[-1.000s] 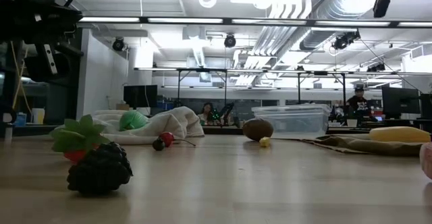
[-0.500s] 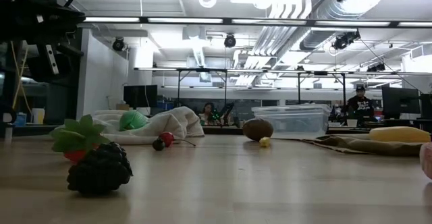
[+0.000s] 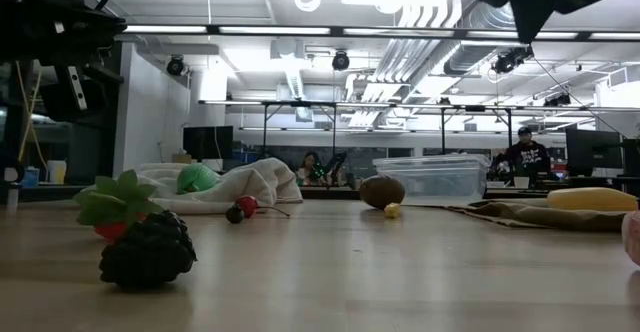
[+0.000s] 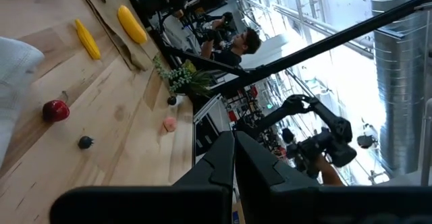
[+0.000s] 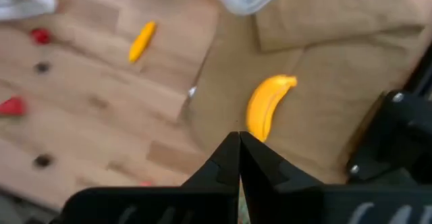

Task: Pick and placing Produce into tupperware
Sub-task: Put the yellow banana into the transparent bin

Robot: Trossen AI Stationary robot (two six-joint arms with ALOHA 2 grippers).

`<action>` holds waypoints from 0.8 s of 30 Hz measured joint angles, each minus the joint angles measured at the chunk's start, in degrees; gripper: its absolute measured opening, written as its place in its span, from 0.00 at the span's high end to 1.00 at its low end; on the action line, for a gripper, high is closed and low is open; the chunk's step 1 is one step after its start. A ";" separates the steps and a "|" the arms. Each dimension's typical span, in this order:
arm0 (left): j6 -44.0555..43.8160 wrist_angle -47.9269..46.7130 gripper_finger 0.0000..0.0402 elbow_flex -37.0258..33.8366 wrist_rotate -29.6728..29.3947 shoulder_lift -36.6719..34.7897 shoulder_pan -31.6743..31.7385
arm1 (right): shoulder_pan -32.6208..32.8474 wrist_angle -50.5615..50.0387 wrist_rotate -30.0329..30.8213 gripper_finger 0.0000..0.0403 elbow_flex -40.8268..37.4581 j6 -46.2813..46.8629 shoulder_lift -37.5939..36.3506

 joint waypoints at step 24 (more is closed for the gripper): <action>-0.05 -0.04 0.99 -0.01 0.65 -0.02 0.00 | 9.15 16.77 2.51 0.49 -25.04 17.62 -5.36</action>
